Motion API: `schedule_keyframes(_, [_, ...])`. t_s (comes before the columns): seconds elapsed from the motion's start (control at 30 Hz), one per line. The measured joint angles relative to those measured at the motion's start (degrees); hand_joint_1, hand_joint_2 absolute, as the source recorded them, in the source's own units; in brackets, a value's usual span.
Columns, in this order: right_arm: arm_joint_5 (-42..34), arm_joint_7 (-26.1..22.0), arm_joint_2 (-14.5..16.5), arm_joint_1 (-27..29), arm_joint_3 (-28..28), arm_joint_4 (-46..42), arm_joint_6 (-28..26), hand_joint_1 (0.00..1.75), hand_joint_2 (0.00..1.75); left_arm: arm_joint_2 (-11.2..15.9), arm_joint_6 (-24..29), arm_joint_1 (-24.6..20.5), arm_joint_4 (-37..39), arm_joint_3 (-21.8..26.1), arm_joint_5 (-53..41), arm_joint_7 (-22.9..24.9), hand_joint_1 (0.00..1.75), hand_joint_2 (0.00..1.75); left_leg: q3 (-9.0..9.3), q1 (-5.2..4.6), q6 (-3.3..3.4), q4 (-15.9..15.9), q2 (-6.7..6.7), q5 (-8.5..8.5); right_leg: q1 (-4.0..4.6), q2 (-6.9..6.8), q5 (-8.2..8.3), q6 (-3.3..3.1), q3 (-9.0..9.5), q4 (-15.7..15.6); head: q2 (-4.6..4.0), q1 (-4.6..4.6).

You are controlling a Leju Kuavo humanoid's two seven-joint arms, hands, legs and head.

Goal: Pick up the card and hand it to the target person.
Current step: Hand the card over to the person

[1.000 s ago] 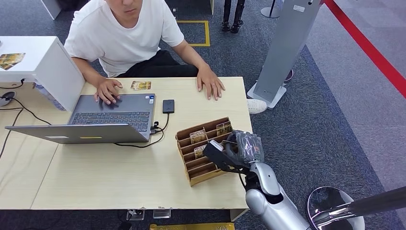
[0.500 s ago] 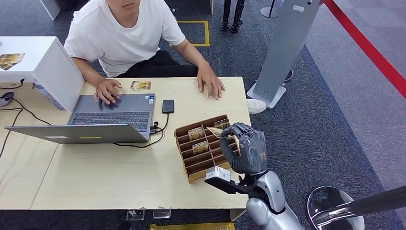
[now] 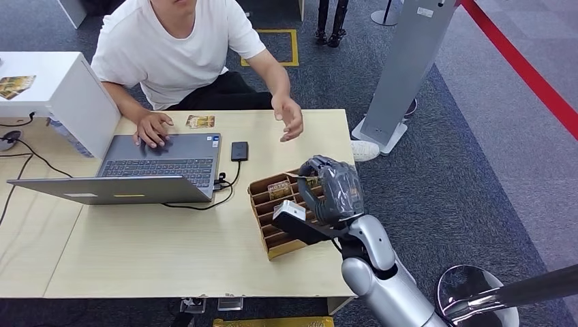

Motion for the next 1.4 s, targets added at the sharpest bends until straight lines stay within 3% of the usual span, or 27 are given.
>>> schedule_keyframes(0.27, [1.51,3.21,4.09,-12.17,4.26,9.91,3.24,1.41,1.75,-0.51,-0.02,-1.01,0.0,-0.34,-0.21,0.73,0.0,1.75,-0.04,0.0,0.0,0.0,0.0,0.03,0.0,-0.02,0.01,0.0,-0.03,0.03,0.0,0.03])
schedule_keyframes(0.53, [1.26,4.49,8.2,-19.3,7.85,18.89,3.63,1.41,1.75,-0.54,0.33,-0.86,0.0,-0.34,0.74,0.73,0.0,1.75,-0.07,0.0,0.0,0.0,-0.01,0.02,0.0,-0.04,0.0,0.0,-0.06,0.02,0.0,0.02])
schedule_keyframes(1.0, [-3.0,4.48,11.15,-22.34,11.13,29.91,2.3,1.41,1.75,-0.52,0.89,-0.38,0.02,-0.34,1.46,0.72,0.0,1.75,-0.07,0.0,0.0,0.0,-0.02,0.02,0.0,-0.04,0.0,0.0,-0.06,0.02,0.0,0.02])
schedule_keyframes(1.13, [-3.61,5.41,11.39,-22.48,11.51,32.18,2.13,0.0,1.75,-0.52,0.58,-0.39,0.02,-0.34,1.45,0.71,0.0,1.75,-0.06,0.0,0.0,0.0,-0.02,0.02,0.0,-0.04,0.01,0.0,-0.06,0.02,0.0,0.02])
schedule_keyframes(1.4, [-4.15,5.69,11.45,-22.53,11.77,34.89,2.13,0.0,1.75,-0.5,0.05,-0.38,0.02,-0.34,1.42,0.71,0.0,1.75,-0.06,0.0,0.0,0.0,-0.02,0.02,0.0,-0.04,0.01,0.0,-0.06,0.02,0.0,0.03])
